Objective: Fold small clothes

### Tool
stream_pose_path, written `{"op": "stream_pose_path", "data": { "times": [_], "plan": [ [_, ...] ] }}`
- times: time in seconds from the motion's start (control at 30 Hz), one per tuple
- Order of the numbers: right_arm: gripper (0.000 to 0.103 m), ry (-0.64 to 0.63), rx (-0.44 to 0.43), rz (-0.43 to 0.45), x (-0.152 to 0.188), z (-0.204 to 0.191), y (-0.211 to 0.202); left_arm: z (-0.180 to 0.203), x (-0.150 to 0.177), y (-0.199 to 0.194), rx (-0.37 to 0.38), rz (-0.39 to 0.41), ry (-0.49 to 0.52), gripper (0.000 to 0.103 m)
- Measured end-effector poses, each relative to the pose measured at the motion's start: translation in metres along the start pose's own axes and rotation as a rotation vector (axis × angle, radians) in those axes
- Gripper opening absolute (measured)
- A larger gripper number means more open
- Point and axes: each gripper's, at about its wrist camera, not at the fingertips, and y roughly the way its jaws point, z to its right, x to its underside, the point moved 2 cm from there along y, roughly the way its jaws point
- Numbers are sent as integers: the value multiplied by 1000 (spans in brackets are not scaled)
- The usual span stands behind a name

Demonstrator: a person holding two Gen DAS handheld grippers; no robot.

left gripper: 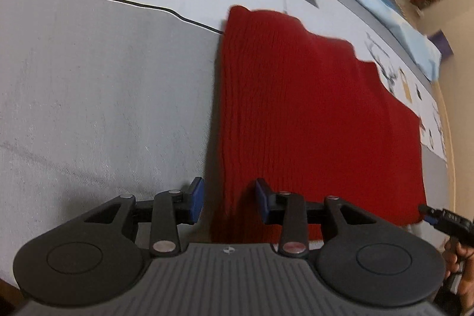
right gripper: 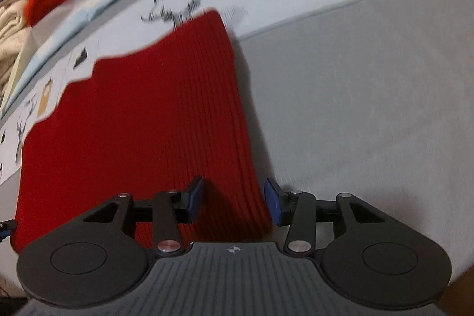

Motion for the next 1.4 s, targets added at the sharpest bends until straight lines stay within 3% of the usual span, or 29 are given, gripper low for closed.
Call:
{"op": "stream_pose_path", "data": {
  "times": [0.03,0.07,0.1,0.17,0.27,0.33,0.4,0.47,0.53,0.6,0.7,0.83,0.9,0.97,1.07,1.23,1.4],
  "plan": [
    [45,3,-5,-7,4,1,-1,3,3,-1,16,-6,16,37],
    [32,3,-6,-10,9,-4,-3,6,5,-1,34,-8,32,17],
    [16,-3,-1,0,12,-5,-6,10,7,-4,16,1,55,14],
    [14,-3,-13,45,8,-4,-20,17,6,-18,0,23,79,13],
    [13,41,-95,117,-3,-2,-53,27,0,-50,55,123,62,13],
    [13,20,-111,151,-5,-3,-66,31,3,-55,38,159,93,13],
    [13,11,-87,141,2,-1,-62,25,12,-42,-6,142,107,14],
    [14,10,-26,81,14,6,-44,16,15,-26,-100,96,31,13],
    [16,76,6,-13,15,13,-26,17,10,-34,-141,189,42,13],
    [23,43,53,-14,15,10,-22,21,8,-37,-127,216,65,14],
    [28,-37,108,35,14,1,-28,36,10,-34,-52,187,113,14],
    [30,-77,78,146,6,-1,-42,58,19,-11,-110,108,276,18],
    [35,-81,41,129,5,0,-39,59,29,5,-178,46,315,18],
    [41,-86,30,54,8,0,-27,61,33,14,-213,18,346,18],
    [43,-122,109,-67,16,-1,-3,62,36,14,-228,18,363,18],
    [44,-136,120,-49,15,-5,-5,60,34,12,-226,19,358,18],
    [44,-126,110,55,16,-6,-21,61,32,9,-222,19,351,18]
  ]
}}
